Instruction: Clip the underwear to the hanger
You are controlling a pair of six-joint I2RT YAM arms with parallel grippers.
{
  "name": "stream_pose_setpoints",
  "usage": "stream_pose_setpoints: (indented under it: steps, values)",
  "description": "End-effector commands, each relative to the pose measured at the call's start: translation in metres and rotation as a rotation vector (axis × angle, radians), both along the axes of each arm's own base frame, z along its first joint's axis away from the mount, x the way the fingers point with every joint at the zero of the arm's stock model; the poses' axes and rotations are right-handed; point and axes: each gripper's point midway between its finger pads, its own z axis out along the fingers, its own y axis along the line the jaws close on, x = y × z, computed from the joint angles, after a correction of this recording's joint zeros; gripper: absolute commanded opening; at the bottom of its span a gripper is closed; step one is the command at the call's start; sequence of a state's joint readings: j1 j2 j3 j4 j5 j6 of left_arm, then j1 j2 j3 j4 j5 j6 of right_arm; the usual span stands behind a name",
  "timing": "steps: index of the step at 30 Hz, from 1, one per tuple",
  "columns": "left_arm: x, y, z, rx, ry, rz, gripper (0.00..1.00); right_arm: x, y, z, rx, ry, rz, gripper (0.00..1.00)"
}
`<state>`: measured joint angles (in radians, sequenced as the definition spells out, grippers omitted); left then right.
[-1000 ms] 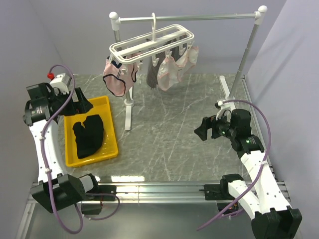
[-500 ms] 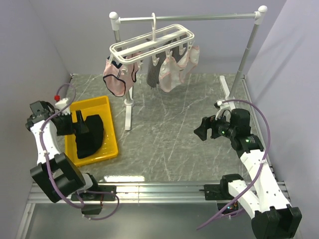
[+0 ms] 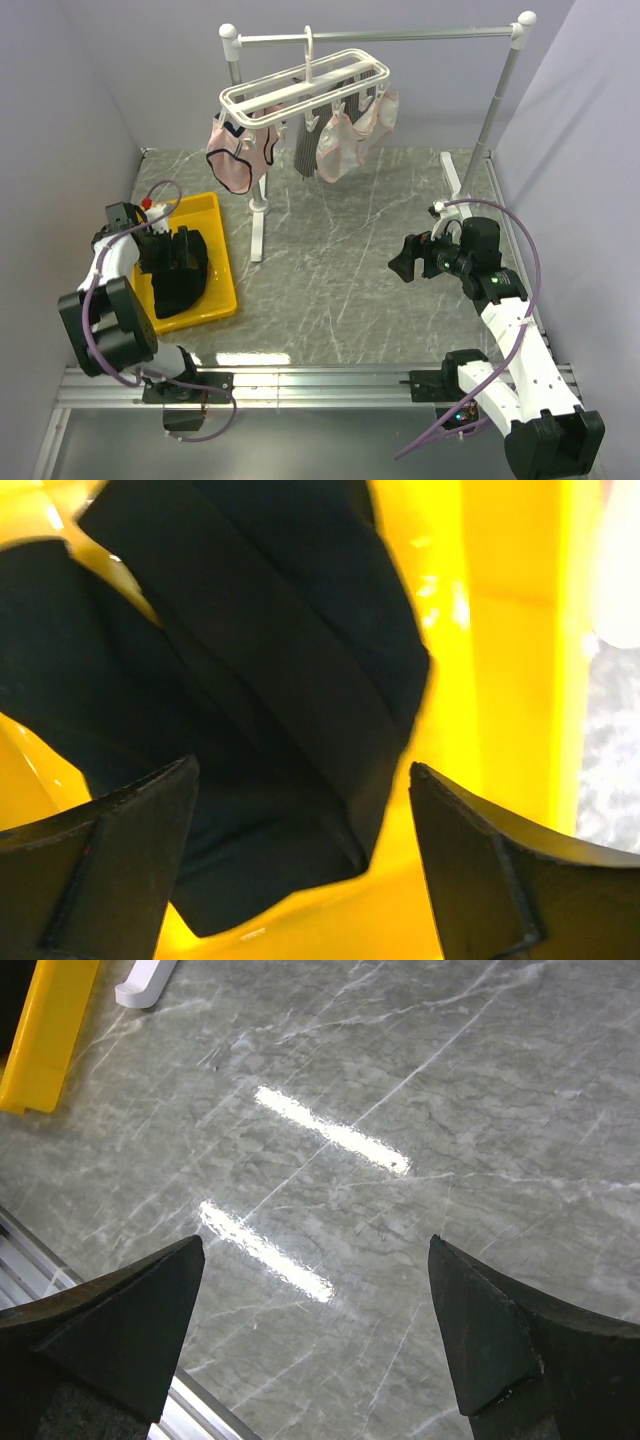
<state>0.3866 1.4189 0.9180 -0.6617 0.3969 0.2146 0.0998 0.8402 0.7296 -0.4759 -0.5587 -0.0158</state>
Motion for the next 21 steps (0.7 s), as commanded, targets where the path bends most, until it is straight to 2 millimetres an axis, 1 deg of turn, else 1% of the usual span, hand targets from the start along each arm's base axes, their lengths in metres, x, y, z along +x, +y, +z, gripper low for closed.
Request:
stream_pose_setpoints:
  steps: [1, 5, 6, 8, 9, 10, 11, 12, 13, 15, 16, 18, 19, 21]
  values:
    - [0.029, 0.016, 0.002, 0.033, -0.019, 0.087, 0.90, 0.006, 0.000, 0.013, 0.009, -0.040, -0.003, 1.00]
    - [0.030, 0.010, -0.017, 0.044, 0.030, 0.073, 0.83, 0.007, 0.001, 0.012, 0.012, -0.036, 0.001, 1.00]
    - [0.030, 0.009, -0.021, 0.044, 0.040, 0.069, 0.78, 0.007, 0.001, 0.012, 0.013, -0.032, 0.000, 1.00]
    - [0.032, 0.007, -0.027, 0.036, 0.059, 0.062, 0.73, 0.007, 0.001, 0.013, 0.013, -0.034, 0.004, 1.00]
    - [0.032, 0.007, -0.028, 0.031, 0.060, 0.058, 0.66, 0.007, 0.001, 0.013, 0.011, -0.034, 0.003, 1.00]
    - [0.034, 0.004, -0.027, 0.012, 0.057, 0.047, 0.62, 0.006, 0.001, 0.012, 0.011, -0.031, 0.003, 1.00]
    - [0.035, 0.002, -0.025, 0.004, 0.054, 0.038, 0.58, 0.006, 0.001, 0.011, 0.010, -0.030, 0.004, 1.00]
    - [0.036, 0.000, -0.022, -0.003, 0.047, 0.031, 0.49, 0.006, 0.001, 0.010, 0.009, -0.032, 0.002, 1.00]
    - [0.040, 0.001, -0.012, 0.002, 0.021, 0.022, 0.46, 0.006, 0.000, 0.010, 0.008, -0.033, 0.003, 1.00]
    - [0.040, 0.000, 0.000, 0.005, -0.002, 0.010, 0.39, 0.005, 0.001, 0.012, 0.013, -0.035, 0.005, 1.00]
    - [0.042, 0.001, 0.011, 0.020, -0.036, -0.001, 0.33, 0.005, 0.002, 0.012, 0.014, -0.035, 0.007, 1.00]
    - [0.040, -0.001, 0.021, 0.019, -0.047, -0.009, 0.25, 0.004, 0.004, 0.013, 0.024, -0.033, 0.019, 1.00]
    - [0.041, -0.002, 0.026, 0.020, -0.060, -0.022, 0.25, 0.005, 0.005, 0.014, 0.028, -0.036, 0.025, 1.00]
    - [0.038, -0.003, 0.027, 0.016, -0.050, -0.029, 0.27, 0.005, 0.007, 0.016, 0.037, -0.033, 0.037, 1.00]
